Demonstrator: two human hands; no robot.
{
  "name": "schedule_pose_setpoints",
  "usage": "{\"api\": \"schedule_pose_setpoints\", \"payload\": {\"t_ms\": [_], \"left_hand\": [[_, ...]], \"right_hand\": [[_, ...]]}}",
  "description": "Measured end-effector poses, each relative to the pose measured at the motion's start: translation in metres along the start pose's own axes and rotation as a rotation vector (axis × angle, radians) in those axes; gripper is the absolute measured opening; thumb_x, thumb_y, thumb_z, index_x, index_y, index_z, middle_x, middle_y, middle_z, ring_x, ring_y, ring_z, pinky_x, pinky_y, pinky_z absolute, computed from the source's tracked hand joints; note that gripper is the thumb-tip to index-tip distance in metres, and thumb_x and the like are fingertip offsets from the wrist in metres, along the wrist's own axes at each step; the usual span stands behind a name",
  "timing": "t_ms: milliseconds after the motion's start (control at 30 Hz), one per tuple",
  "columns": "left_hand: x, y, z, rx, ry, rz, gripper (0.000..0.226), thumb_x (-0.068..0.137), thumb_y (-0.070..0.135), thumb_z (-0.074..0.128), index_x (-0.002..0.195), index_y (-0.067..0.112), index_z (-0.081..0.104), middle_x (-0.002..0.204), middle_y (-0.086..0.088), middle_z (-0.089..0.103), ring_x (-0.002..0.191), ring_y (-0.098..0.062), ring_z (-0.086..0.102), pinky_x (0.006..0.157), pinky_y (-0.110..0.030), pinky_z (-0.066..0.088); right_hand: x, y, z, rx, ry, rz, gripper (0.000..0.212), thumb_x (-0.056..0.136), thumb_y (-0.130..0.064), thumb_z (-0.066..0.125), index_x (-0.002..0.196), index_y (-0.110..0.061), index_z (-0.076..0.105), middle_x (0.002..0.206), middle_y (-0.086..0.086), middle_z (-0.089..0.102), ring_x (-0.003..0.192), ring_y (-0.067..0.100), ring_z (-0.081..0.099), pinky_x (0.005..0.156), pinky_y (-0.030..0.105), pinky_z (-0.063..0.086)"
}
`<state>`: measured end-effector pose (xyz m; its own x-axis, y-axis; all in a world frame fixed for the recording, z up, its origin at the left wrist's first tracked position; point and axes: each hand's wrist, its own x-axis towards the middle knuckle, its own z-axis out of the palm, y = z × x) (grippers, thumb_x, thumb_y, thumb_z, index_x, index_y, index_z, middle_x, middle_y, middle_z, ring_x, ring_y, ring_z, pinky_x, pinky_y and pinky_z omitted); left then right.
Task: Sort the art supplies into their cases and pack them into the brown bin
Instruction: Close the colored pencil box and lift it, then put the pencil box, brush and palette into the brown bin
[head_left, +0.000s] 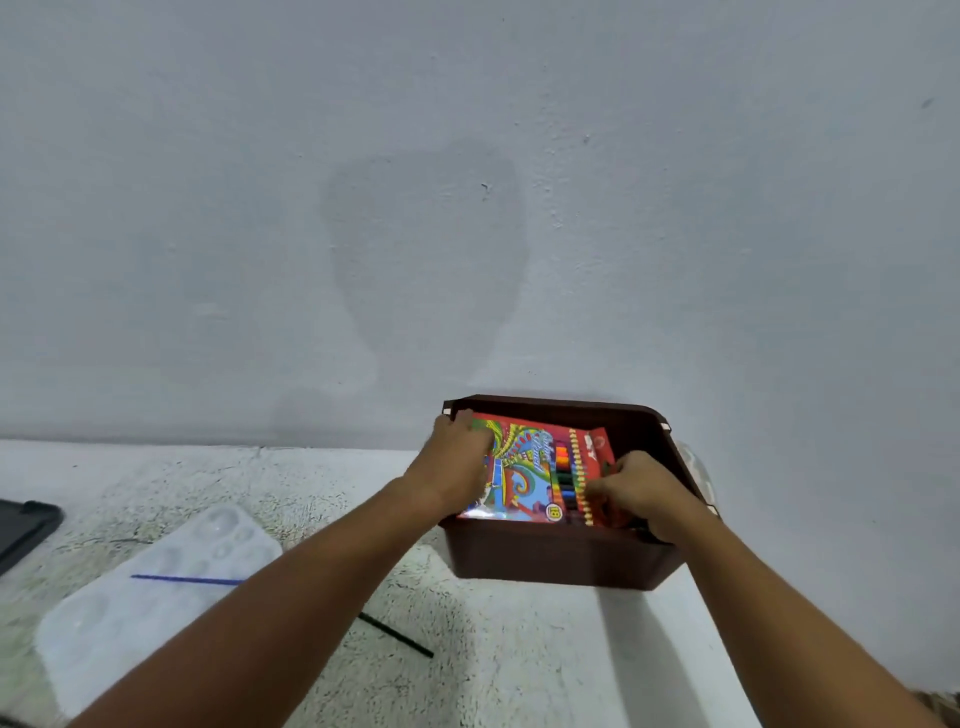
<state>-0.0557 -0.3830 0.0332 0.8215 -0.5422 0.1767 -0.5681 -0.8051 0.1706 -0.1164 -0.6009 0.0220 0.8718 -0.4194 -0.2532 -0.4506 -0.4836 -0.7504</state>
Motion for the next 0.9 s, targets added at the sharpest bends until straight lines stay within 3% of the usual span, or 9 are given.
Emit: {"api": "schedule_pose_setpoints", "payload": {"t_ms": [167, 367, 433, 500, 567, 633, 667, 800, 900], "left_hand": [[0.002, 0.016, 0.004, 0.079, -0.333, 0.057, 0.032, 0.091, 0.019, 0.060, 0.121, 0.006, 0.062, 0.123, -0.014, 0.059, 0.112, -0.027, 0.055, 0.091, -0.033, 0.047], [0.003, 0.012, 0.004, 0.105, -0.356, 0.083, 0.031, 0.092, 0.019, 0.059, 0.121, 0.010, 0.063, 0.126, -0.012, 0.058, 0.114, -0.026, 0.054, 0.092, -0.033, 0.048], [-0.002, 0.008, 0.004, -0.031, -0.261, 0.080, 0.030, 0.095, 0.017, 0.053, 0.122, 0.012, 0.063, 0.126, -0.011, 0.058, 0.113, -0.024, 0.054, 0.092, -0.032, 0.048], [-0.012, -0.003, 0.002, -0.237, -0.016, 0.089, 0.027, 0.095, 0.012, 0.050, 0.117, 0.010, 0.064, 0.120, -0.009, 0.060, 0.108, -0.021, 0.054, 0.089, -0.032, 0.049], [-0.029, -0.024, 0.002, -0.335, 0.307, 0.094, 0.022, 0.092, 0.003, 0.052, 0.106, 0.008, 0.066, 0.108, -0.007, 0.059, 0.100, -0.018, 0.052, 0.082, -0.024, 0.045], [-0.054, -0.054, 0.007, -0.359, 0.440, 0.010, 0.020, 0.089, -0.004, 0.054, 0.098, 0.009, 0.067, 0.099, -0.005, 0.058, 0.093, -0.016, 0.052, 0.079, -0.021, 0.043], [-0.065, -0.067, 0.010, -0.351, 0.395, -0.023, 0.020, 0.089, -0.004, 0.055, 0.096, 0.010, 0.068, 0.098, -0.003, 0.060, 0.092, -0.015, 0.052, 0.080, -0.026, 0.045], [-0.108, -0.103, 0.040, -0.165, -0.192, 0.080, 0.027, 0.088, 0.013, 0.063, 0.111, 0.026, 0.069, 0.117, 0.009, 0.062, 0.108, -0.010, 0.046, 0.097, -0.032, 0.039], [-0.126, -0.109, 0.059, -0.091, -0.294, 0.165, 0.030, 0.087, 0.021, 0.063, 0.116, 0.031, 0.067, 0.126, 0.009, 0.058, 0.117, -0.013, 0.044, 0.098, -0.031, 0.036]], "right_hand": [[-0.001, 0.003, -0.002, -0.119, -0.054, 0.064, 0.033, 0.076, -0.023, 0.081, 0.098, -0.005, 0.065, 0.094, 0.010, 0.069, 0.086, 0.023, 0.066, 0.070, 0.033, 0.053], [-0.005, -0.004, -0.005, -0.514, 0.032, -0.001, 0.044, 0.082, -0.043, 0.072, 0.109, -0.012, 0.056, 0.108, 0.007, 0.065, 0.089, 0.019, 0.062, 0.075, 0.030, 0.050], [-0.007, -0.003, -0.006, -0.697, 0.261, -0.102, 0.041, 0.087, -0.049, 0.061, 0.109, -0.014, 0.059, 0.117, 0.009, 0.061, 0.107, 0.026, 0.055, 0.087, 0.036, 0.048], [-0.007, 0.004, -0.007, -0.871, 0.444, -0.175, 0.043, 0.090, -0.053, 0.053, 0.112, -0.018, 0.060, 0.130, 0.012, 0.051, 0.124, 0.033, 0.040, 0.099, 0.043, 0.037], [-0.005, 0.009, -0.007, -0.857, 0.423, -0.107, 0.046, 0.088, -0.057, 0.051, 0.117, -0.022, 0.057, 0.138, 0.015, 0.041, 0.129, 0.038, 0.032, 0.103, 0.051, 0.031], [0.000, 0.011, -0.002, -0.807, 0.337, -0.014, 0.050, 0.086, -0.061, 0.053, 0.121, -0.026, 0.053, 0.139, 0.018, 0.037, 0.130, 0.041, 0.031, 0.103, 0.055, 0.032], [0.002, 0.011, -0.002, -0.802, 0.324, 0.008, 0.052, 0.085, -0.062, 0.053, 0.123, -0.026, 0.052, 0.138, 0.019, 0.037, 0.130, 0.043, 0.031, 0.103, 0.057, 0.032], [0.008, 0.007, 0.003, -0.832, 0.367, 0.049, 0.057, 0.085, -0.065, 0.052, 0.125, -0.025, 0.052, 0.137, 0.021, 0.037, 0.129, 0.045, 0.032, 0.102, 0.060, 0.033], [0.010, 0.007, 0.009, -0.867, 0.380, 0.063, 0.057, 0.084, -0.064, 0.054, 0.124, -0.023, 0.053, 0.138, 0.022, 0.037, 0.129, 0.046, 0.032, 0.103, 0.060, 0.033]]}}
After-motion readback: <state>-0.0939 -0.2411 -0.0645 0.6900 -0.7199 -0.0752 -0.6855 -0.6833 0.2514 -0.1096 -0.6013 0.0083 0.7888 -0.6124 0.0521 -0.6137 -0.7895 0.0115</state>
